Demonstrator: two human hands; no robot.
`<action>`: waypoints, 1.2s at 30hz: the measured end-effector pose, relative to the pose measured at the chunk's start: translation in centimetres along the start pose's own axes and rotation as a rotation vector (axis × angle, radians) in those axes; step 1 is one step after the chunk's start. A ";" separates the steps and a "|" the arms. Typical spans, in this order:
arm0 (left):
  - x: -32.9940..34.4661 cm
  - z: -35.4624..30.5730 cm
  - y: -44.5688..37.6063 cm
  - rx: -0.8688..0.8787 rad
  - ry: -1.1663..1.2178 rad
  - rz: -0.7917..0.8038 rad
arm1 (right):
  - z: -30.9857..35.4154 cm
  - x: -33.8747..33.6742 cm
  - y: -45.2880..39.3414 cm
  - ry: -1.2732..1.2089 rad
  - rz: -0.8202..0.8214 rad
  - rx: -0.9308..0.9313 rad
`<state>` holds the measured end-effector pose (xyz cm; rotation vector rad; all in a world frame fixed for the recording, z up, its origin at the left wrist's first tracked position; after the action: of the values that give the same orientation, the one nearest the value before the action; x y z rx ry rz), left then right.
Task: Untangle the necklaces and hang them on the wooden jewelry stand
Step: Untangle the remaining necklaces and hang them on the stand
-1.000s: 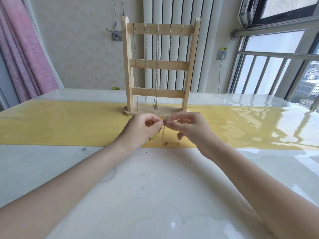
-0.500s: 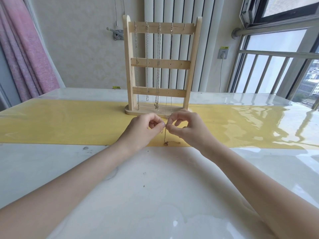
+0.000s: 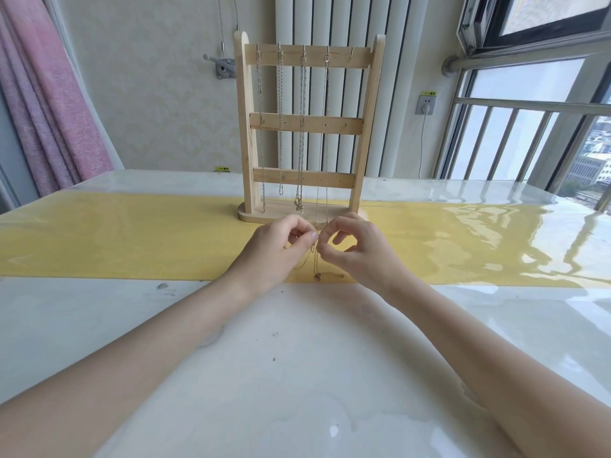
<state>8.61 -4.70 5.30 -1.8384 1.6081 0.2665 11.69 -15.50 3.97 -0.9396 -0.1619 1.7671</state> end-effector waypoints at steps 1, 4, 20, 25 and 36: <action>-0.2 0.5 -0.3 -0.029 0.033 -0.008 | -0.1 -0.1 0.0 -0.041 -0.009 0.013; -0.4 1.6 -0.7 -0.093 0.115 -0.013 | 0.0 -0.9 -0.1 -0.215 -0.065 0.028; 0.6 0.7 0.1 -0.072 -0.007 0.023 | 0.9 -0.6 -0.2 -0.053 -0.058 -0.029; 0.5 0.0 0.3 -0.007 -0.108 0.012 | 1.1 -0.4 -0.3 0.015 -0.049 -0.073; 2.7 1.5 0.5 -0.275 0.299 0.213 | 2.0 -0.9 -0.2 0.000 -0.136 -0.159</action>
<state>9.15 -5.97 2.56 -1.9828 2.0665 0.3329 10.59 -15.52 5.92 -1.0186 -0.3623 1.6467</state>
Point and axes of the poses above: each hand's wrist, its own y-axis away from the middle knuckle, its own x-axis out of the palm, z = x × y, the point moved 10 cm from there along -y, towards the middle knuckle, and after that the axes turned 9 degrees about -x, right-handed, at the moved point
